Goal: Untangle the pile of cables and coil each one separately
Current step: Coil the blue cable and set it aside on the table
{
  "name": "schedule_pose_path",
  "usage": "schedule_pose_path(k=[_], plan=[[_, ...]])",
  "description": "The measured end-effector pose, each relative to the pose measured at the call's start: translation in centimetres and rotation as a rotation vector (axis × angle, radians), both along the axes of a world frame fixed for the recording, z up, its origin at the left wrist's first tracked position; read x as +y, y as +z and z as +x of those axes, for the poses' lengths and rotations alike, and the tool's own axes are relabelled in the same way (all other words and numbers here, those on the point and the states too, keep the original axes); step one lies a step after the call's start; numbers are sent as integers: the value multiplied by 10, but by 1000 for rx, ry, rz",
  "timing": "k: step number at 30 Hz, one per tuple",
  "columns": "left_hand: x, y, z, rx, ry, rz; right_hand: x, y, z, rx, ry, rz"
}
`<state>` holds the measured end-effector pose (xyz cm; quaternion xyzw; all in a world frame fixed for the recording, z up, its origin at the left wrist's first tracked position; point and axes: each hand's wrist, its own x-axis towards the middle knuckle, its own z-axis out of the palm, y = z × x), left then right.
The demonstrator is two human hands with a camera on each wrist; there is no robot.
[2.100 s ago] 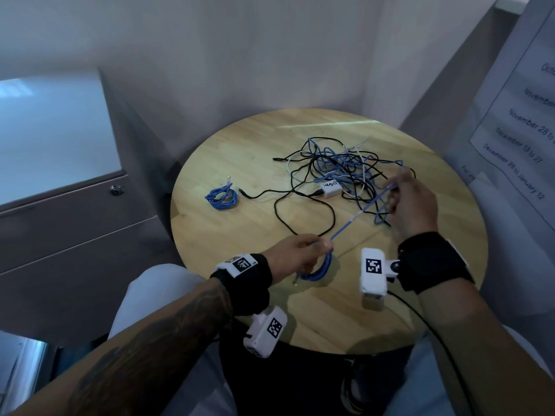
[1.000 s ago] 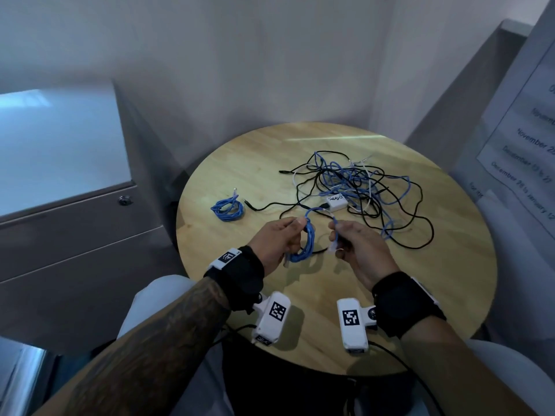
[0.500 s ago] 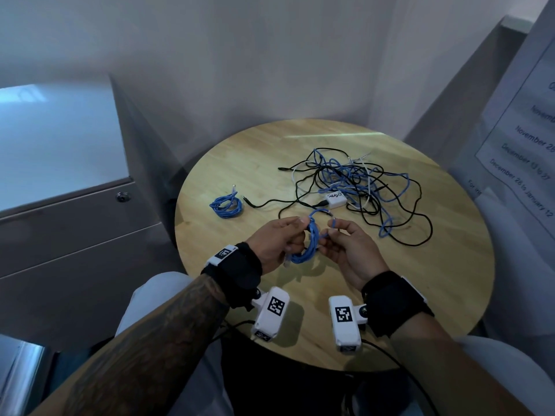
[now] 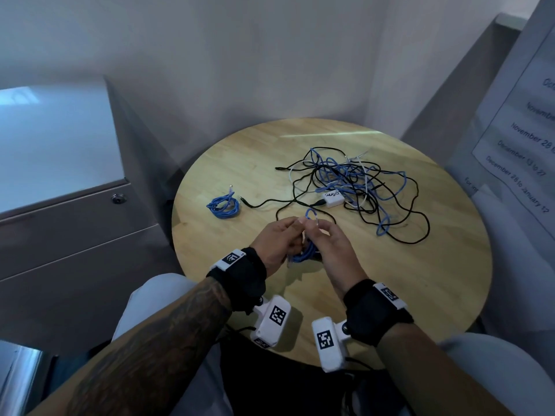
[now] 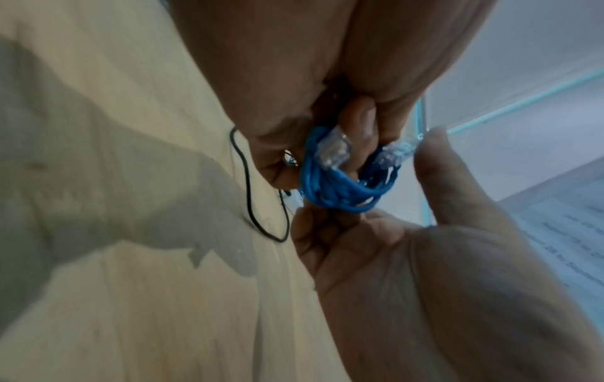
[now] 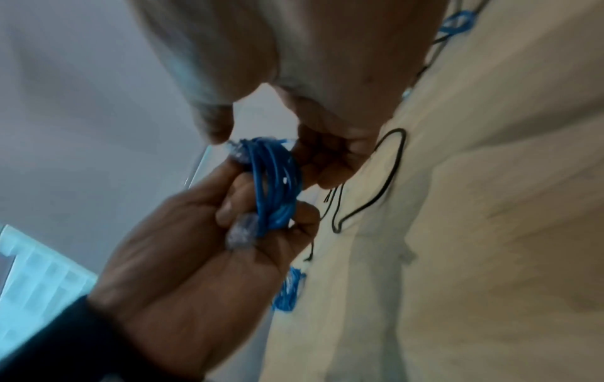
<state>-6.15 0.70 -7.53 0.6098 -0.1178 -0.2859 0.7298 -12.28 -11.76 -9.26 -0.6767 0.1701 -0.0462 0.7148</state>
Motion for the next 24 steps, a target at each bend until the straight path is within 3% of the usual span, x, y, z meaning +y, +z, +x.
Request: schedule_pose_path(k=[7, 11, 18, 24], plan=[[-6, -11, 0, -11, 12, 12, -6, 0, 1, -147, -109, -407], [-8, -9, -7, 16, -31, -24, -22, 0, 9, -156, -166, -425], [-2, -4, -9, -250, -7, 159, -22, 0, 4, -255, -196, -588], [0, 2, -8, -332, 49, 128, -24, 3, 1, -390, -186, -687]])
